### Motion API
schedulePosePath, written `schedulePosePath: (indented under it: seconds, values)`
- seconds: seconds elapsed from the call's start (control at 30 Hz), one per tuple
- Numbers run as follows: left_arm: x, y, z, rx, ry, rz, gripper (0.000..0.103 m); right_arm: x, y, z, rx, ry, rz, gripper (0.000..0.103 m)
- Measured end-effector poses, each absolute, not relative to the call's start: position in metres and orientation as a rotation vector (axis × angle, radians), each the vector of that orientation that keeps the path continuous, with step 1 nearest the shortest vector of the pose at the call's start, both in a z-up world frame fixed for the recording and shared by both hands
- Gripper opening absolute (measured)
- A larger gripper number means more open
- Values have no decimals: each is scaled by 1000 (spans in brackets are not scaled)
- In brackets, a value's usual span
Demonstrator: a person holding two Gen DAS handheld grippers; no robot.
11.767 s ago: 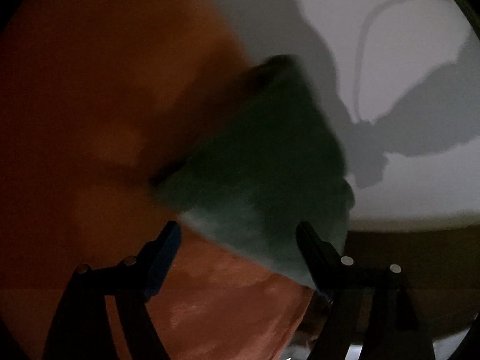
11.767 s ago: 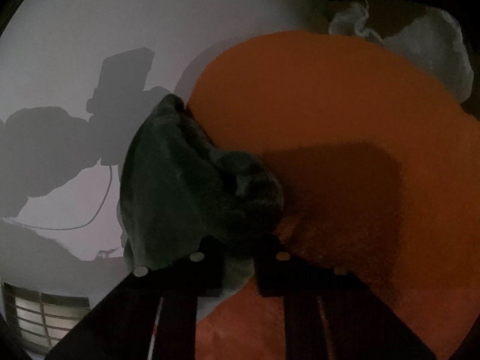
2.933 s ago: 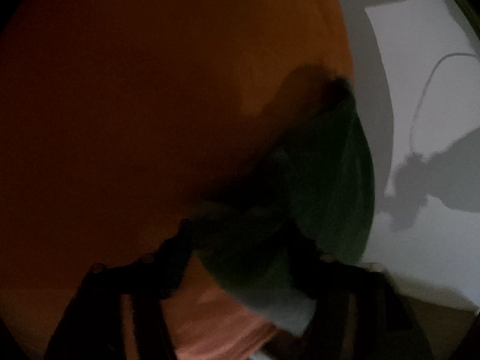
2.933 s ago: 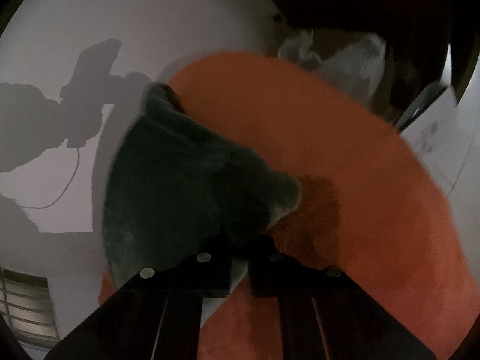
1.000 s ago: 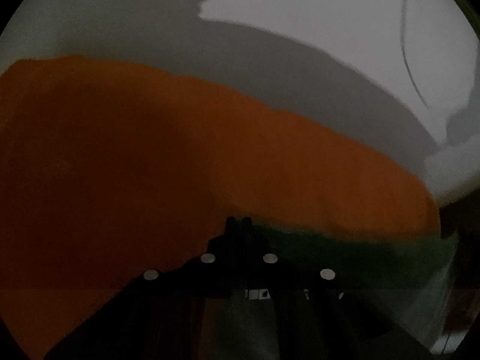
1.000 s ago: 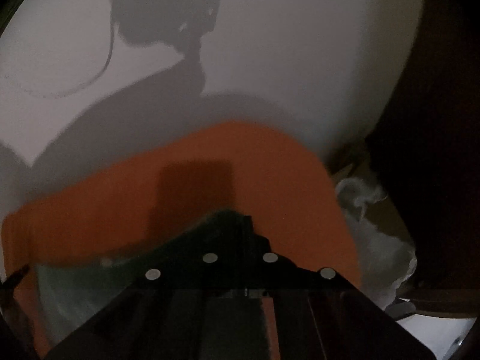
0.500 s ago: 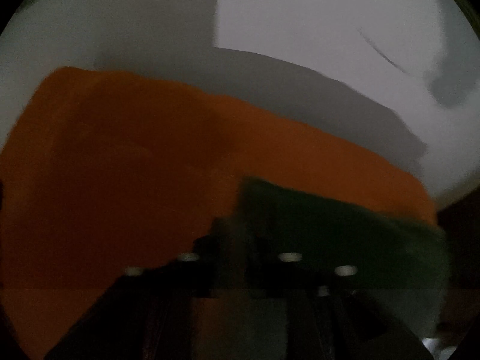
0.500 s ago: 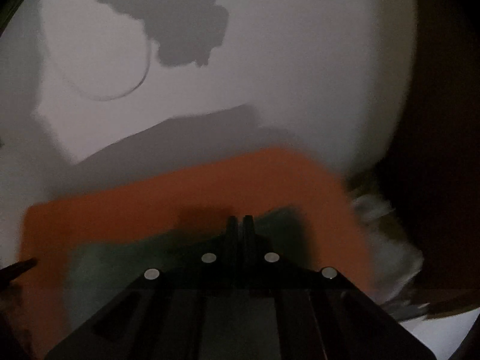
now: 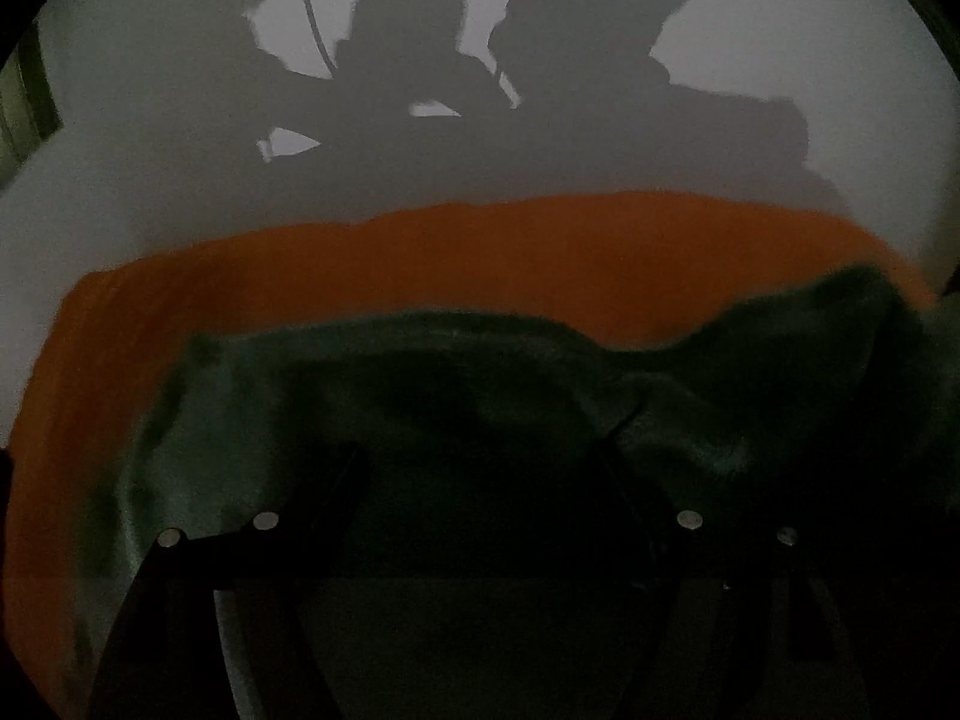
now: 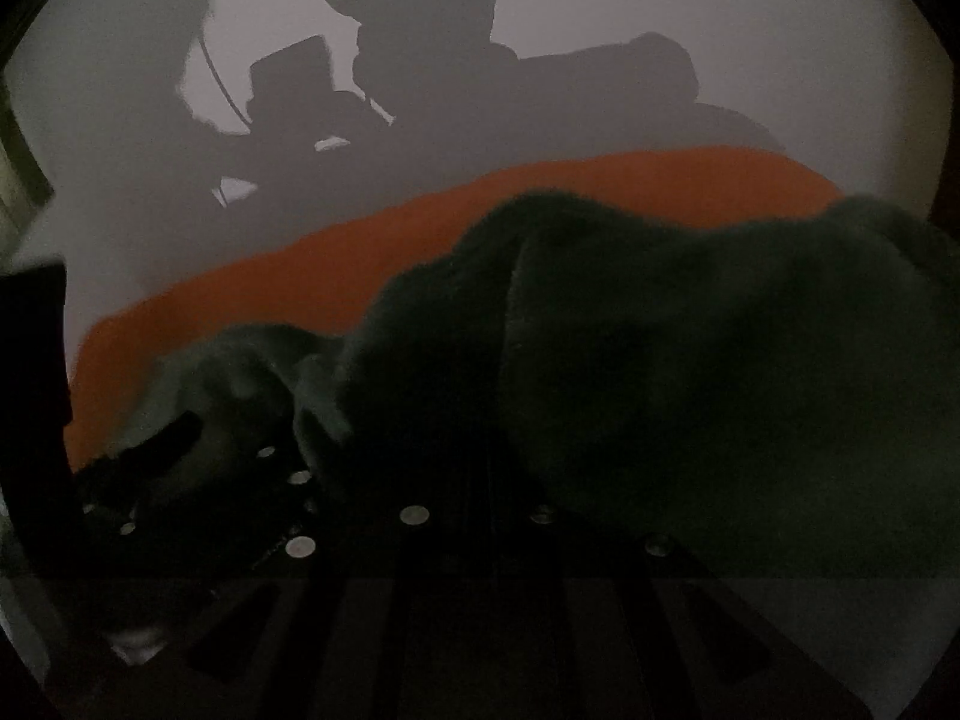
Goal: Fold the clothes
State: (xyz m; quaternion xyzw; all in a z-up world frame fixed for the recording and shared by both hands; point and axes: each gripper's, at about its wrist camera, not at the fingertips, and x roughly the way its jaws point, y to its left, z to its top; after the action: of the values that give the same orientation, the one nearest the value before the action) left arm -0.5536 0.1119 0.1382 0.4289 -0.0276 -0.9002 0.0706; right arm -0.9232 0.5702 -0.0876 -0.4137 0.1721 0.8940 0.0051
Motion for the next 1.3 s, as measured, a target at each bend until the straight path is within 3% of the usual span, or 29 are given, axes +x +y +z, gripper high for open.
schedulePosePath:
  seconds: [0.13, 0.23, 0.33, 0.4, 0.5, 0.57, 0.77, 1.03, 1.13, 1.2, 1.3]
  values:
    - [-551, 49, 148, 1185, 56, -2685, 81, -908, 597, -75, -1256, 443, 2851, 3]
    - [-576, 20, 131, 1389, 88, -2627, 83, -914, 619, -84, -1383, 638, 2826, 0]
    - [-575, -4, 156, 1347, 50, -2637, 83, -900, 618, -49, -1272, 349, 2847, 0]
    - [-568, -20, 170, 1320, 7, -2638, 83, -892, 637, -52, -1258, 296, 2783, 4]
    - [-559, -59, 184, 1419, 8, -2551, 83, -887, 668, -63, -1510, 559, 2633, 0]
    - [-542, -79, 197, 1519, 31, -2486, 83, -862, 668, -23, -1404, 624, 2629, 2]
    - [-488, -82, 235, 1781, 127, -2404, 83, -795, 616, 48, -1478, 785, 2480, 2]
    - [-464, -46, 290, 1916, 47, -2580, 83, -803, 479, 98, -1651, 554, 2430, 4]
    - [-451, -60, 316, 1925, 59, -2632, 83, -805, 444, 117, -1648, 509, 2411, 20]
    - [-444, -75, 324, 1902, 48, -2658, 83, -805, 430, 124, -1624, 518, 2407, 48]
    - [-432, -97, 325, 1880, 44, -2685, 83, -786, 393, 130, -1579, 559, 2406, 60]
